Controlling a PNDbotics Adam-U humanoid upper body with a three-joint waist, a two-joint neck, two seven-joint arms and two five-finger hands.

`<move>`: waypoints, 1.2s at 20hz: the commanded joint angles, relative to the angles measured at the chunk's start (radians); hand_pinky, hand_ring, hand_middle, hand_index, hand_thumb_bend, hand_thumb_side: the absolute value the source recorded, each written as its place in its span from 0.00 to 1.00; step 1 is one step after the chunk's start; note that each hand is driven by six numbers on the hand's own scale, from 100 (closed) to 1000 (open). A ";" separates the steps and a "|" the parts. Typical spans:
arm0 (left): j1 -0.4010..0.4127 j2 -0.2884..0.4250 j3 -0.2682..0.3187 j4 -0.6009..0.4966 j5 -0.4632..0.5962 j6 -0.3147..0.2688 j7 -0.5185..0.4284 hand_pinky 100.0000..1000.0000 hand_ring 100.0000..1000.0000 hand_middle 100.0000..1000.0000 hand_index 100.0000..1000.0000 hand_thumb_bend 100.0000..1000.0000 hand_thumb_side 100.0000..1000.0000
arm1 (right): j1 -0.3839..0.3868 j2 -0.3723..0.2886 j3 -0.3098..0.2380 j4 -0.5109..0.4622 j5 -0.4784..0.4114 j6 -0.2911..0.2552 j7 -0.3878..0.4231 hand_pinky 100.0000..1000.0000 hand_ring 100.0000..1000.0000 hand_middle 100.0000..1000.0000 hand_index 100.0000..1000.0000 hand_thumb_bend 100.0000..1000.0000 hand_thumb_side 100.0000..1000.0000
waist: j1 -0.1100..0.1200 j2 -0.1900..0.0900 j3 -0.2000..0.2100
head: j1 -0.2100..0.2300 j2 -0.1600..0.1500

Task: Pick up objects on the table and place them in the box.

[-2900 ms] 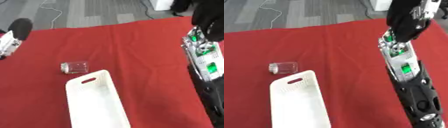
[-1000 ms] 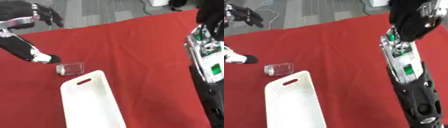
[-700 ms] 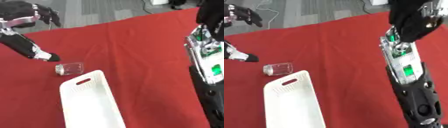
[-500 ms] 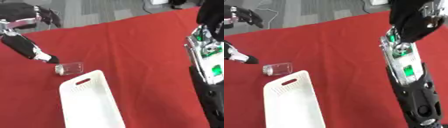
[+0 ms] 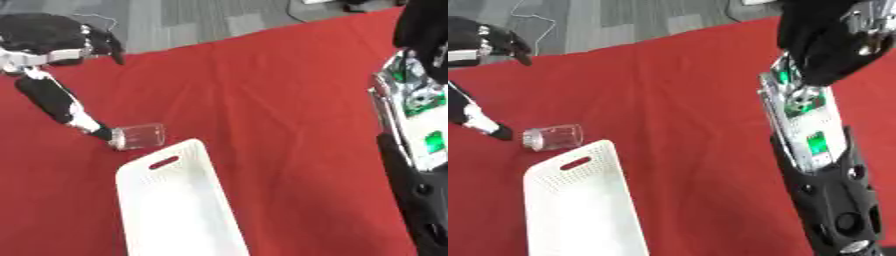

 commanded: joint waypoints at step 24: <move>0.000 -0.012 -0.009 0.059 0.121 0.066 0.134 0.75 0.71 0.79 0.85 0.63 0.61 | -0.050 0.026 0.005 -0.010 -0.014 -0.012 0.013 0.31 0.34 0.33 0.35 0.00 0.99 | 0.006 0.007 -0.022 | 0.022 0.000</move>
